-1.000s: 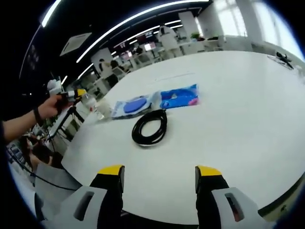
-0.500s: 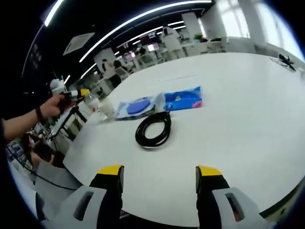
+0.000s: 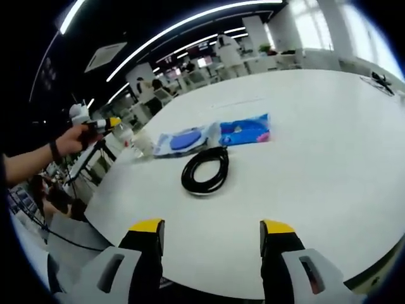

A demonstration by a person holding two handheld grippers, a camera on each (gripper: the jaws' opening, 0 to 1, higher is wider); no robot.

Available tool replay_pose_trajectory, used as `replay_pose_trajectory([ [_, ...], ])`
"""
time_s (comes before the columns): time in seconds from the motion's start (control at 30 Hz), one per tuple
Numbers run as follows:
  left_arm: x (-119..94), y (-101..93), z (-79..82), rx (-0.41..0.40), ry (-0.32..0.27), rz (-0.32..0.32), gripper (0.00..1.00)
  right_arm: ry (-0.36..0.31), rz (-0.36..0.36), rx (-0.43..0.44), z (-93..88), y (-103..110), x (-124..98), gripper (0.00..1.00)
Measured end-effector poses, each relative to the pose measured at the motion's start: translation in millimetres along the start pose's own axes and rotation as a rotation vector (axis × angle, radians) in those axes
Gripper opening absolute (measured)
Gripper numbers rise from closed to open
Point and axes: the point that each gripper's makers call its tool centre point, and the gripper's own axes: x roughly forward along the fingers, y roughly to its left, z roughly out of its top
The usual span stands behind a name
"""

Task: Arrange the tabletop items into an orderly group along one side of the table until the central work area is clear of visible clutter.

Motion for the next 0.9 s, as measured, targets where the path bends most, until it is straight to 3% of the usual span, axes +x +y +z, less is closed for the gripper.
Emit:
replay_pose_trajectory([
  [0.7, -3, 16.0, -1.9, 0.032, 0.013, 0.043, 0.20, -0.014, -0.004, 0.007, 6.0, 3, 1, 0.61],
  [0.9, -4, 10.5, -2.5, 0.031, 0.015, 0.037, 0.21, -0.014, 0.005, -0.001, 10.5, 7, 4, 0.61],
])
